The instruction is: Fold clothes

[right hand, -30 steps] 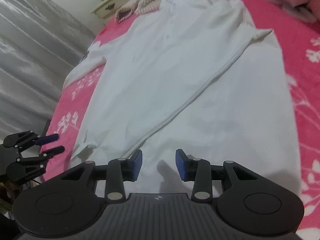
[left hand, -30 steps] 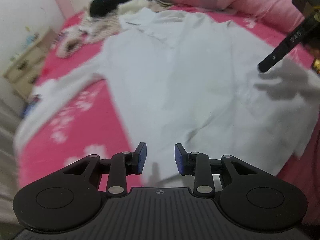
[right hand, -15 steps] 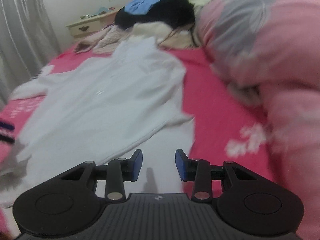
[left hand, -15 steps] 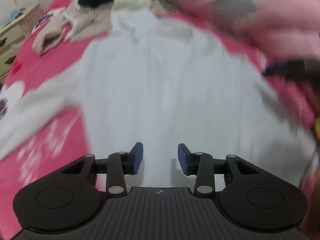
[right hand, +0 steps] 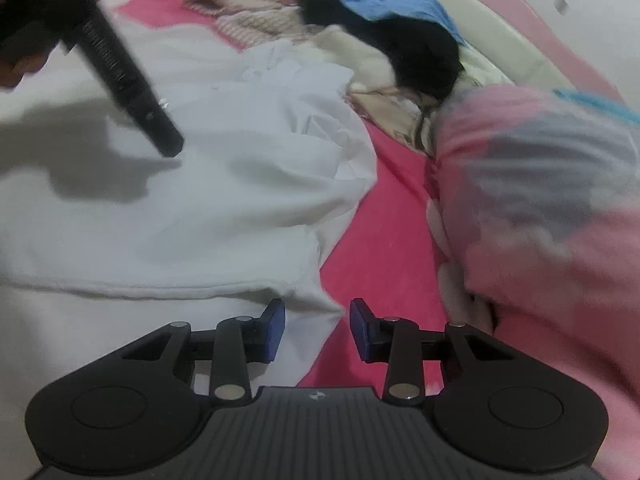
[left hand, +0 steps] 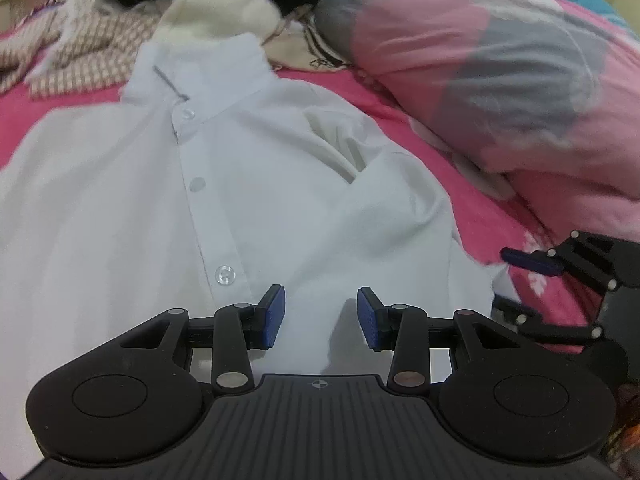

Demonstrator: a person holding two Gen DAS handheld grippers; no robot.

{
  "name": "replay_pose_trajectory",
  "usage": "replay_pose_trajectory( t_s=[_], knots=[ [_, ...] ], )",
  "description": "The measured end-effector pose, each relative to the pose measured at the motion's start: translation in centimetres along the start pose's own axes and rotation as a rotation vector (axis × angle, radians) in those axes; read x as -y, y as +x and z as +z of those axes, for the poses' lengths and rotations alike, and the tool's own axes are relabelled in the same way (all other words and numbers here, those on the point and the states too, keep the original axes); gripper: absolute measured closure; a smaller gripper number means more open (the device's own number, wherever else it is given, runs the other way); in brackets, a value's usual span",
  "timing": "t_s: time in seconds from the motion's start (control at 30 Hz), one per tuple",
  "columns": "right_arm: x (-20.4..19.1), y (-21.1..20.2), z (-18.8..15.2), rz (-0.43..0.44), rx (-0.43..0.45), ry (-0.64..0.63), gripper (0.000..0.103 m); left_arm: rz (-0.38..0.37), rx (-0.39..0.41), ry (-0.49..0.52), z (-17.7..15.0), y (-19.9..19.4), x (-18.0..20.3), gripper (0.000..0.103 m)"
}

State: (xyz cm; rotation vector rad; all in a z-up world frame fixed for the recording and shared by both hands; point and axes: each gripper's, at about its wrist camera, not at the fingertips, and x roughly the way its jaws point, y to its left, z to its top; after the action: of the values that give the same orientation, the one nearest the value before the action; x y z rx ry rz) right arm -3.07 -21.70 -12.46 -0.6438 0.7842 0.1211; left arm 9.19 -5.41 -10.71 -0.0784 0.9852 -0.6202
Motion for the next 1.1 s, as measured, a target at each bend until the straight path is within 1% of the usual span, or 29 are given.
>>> replay_pose_trajectory(
  t_s=[0.1,0.13,0.2,0.23,0.3,0.47,0.53,0.6,0.73,0.83,0.9,1.03,1.1],
  knots=[
    [-0.7,0.2,0.2,-0.010,0.024,-0.106,0.064,-0.021,0.020,-0.027,0.2,0.2,-0.4,0.063],
    [-0.7,0.2,0.2,-0.010,0.034,-0.124,0.065,-0.025,0.027,-0.032,0.2,0.1,-0.5,0.063],
    [-0.8,0.2,0.3,-0.007,0.054,-0.146,0.081,-0.027,0.038,-0.041,0.4,0.2,-0.7,0.063],
    [-0.6,0.1,0.3,-0.006,0.061,-0.127,0.093,-0.022,0.040,-0.050,0.4,0.3,-0.8,0.063],
    [-0.3,0.0,0.3,-0.006,0.070,-0.075,0.098,-0.016,0.047,-0.068,0.4,0.3,-1.2,0.063],
    [1.8,-0.8,-0.6,-0.030,0.064,0.187,0.099,-0.019,0.060,-0.101,0.5,0.2,-2.1,0.063],
    [2.4,-0.9,-1.1,-0.046,0.059,0.258,0.099,-0.019,0.063,-0.106,0.6,0.2,-2.2,0.063],
    [2.8,-0.9,-1.5,-0.058,0.055,0.300,0.099,-0.025,0.065,-0.111,0.7,0.2,-2.3,0.063],
    [3.0,-0.5,-2.3,-0.073,0.023,0.327,0.099,-0.020,0.073,-0.096,0.7,0.4,-2.1,0.063],
    [3.0,-0.4,-2.6,-0.073,0.015,0.322,0.099,-0.004,0.124,-0.081,1.0,-0.3,-1.6,0.063],
    [2.9,-0.5,-2.5,-0.074,0.019,0.308,0.099,-0.015,0.156,-0.060,1.6,-0.6,-1.3,0.061],
    [2.7,-0.5,-2.5,-0.071,0.019,0.285,0.099,-0.053,0.154,0.015,4.7,0.4,0.1,0.061],
    [2.7,-0.5,-2.6,-0.068,0.016,0.278,0.099,-0.083,0.141,0.028,6.9,1.7,1.0,0.061]
  ],
)
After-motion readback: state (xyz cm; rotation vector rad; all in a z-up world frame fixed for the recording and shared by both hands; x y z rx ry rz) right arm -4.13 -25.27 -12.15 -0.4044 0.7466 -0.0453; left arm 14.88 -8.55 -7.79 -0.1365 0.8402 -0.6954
